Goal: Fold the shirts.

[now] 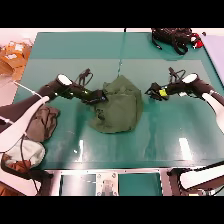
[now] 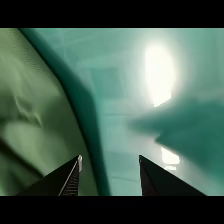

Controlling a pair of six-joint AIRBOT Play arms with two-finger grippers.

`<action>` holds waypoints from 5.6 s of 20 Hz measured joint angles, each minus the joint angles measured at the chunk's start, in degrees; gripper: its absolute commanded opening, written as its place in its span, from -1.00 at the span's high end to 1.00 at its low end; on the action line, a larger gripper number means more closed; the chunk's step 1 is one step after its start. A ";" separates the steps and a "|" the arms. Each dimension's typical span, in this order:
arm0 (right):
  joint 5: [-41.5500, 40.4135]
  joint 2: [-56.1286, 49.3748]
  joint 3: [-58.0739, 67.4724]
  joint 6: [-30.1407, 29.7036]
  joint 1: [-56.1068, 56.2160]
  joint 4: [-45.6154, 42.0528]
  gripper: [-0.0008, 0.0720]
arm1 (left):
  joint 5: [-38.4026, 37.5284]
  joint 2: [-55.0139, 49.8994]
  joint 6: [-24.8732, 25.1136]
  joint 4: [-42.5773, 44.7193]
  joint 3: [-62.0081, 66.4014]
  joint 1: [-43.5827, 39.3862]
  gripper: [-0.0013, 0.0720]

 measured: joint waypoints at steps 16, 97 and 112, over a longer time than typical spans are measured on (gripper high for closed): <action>5.29 -10.36 14.01 -2.95 4.52 9.88 0.95 | -18.25 -0.17 2.78 -1.70 11.08 11.54 0.91; 15.82 5.27 -10.93 -17.03 -28.89 -5.64 0.94 | -7.23 15.43 2.80 4.46 -32.46 17.68 0.91; 16.39 32.76 14.05 -9.42 -28.92 6.58 0.94 | -18.95 33.53 -0.85 12.92 20.76 17.14 0.91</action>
